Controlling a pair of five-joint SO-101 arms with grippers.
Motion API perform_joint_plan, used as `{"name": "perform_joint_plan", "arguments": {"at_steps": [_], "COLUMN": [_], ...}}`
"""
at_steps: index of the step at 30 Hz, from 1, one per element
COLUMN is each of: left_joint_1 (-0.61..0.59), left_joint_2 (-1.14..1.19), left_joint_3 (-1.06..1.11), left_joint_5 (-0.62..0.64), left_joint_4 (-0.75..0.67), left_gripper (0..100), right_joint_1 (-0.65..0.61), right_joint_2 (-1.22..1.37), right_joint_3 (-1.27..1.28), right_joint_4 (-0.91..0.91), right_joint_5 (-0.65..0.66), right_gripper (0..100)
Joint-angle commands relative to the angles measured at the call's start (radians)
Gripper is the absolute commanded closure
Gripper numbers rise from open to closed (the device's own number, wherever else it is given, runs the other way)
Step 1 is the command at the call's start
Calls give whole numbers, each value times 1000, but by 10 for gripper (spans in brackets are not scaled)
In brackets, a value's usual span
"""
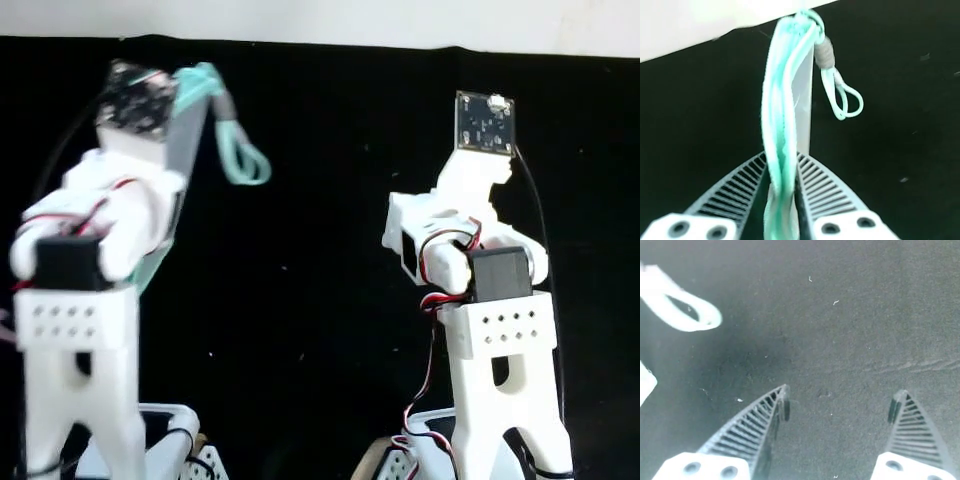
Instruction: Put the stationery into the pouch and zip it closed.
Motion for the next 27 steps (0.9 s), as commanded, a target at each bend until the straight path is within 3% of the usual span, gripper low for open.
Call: {"name": "perform_joint_plan", "arguments": {"at_steps": [1,7,13,20,27], "left_joint_1": [171,384,418,421,555], "left_joint_2": [122,208,220,202,64], "left_joint_3": [2,10,8,-19,-143], "left_joint_5": [81,110,106,109,103], "left_joint_4": [-51,-44,48,170,382], "left_gripper": [993,993,988,753,727], "right_joint_1": [4,4,4,4,4], "right_joint_2": [-25,-25,-25,-25,-25], "right_joint_3": [-33,-33,-33,-33,-33], "right_joint_4": [-8,-8,-8,-13,-16], "right_joint_5": [-8,-8,-8,-8,-8], "right_gripper": [684,684,684,684,684]}}
